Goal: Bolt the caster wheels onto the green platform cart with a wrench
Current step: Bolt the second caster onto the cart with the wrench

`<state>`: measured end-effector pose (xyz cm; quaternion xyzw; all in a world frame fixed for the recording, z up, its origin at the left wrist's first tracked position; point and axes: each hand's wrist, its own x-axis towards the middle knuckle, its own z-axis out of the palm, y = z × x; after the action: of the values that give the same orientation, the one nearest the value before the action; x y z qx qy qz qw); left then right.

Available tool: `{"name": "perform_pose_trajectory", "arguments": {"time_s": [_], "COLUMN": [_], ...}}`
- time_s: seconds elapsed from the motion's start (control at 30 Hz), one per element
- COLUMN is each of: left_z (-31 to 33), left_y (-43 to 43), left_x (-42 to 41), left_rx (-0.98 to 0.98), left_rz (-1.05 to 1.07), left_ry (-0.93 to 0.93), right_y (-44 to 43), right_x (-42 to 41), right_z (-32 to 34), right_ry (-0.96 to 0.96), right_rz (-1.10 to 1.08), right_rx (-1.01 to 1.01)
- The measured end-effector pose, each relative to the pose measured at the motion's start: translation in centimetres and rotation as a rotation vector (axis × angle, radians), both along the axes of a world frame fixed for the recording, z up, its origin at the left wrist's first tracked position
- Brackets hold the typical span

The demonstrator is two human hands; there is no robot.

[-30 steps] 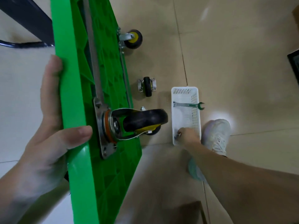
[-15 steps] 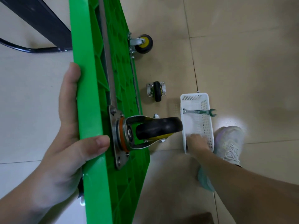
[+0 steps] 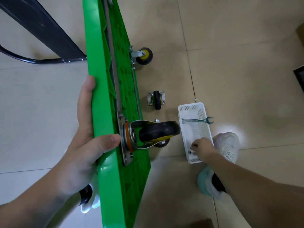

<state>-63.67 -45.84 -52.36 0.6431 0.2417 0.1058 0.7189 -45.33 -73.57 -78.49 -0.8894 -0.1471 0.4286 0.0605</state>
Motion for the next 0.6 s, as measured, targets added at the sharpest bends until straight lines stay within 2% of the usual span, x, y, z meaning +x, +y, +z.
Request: {"name": "perform_pose_trajectory", "arguments": {"time_s": [0.1,0.2,0.4,0.6], "left_z": [0.7,1.3,2.3,2.9], "left_y": [-0.4,-0.4,-0.4,-0.2], "left_x": [-0.2,-0.2,0.0,-0.3], "left_rx": [0.004,0.003,0.039,0.078], "left_rz": [-0.067,-0.052,-0.109,-0.148], "left_ry": [-0.058,-0.019,0.036,0.052], "right_y": [1.0,2.4,5.5,8.7], "right_x": [1.0,1.1,-1.7,-4.5], "right_z": [6.5,14.5,28.3,32.5], "right_ry": [-0.060,-0.062,0.262,0.439], "right_rz": [-0.254,-0.359,-0.538,-0.560], "right_rx": [0.220,0.446,0.828,1.089]}}
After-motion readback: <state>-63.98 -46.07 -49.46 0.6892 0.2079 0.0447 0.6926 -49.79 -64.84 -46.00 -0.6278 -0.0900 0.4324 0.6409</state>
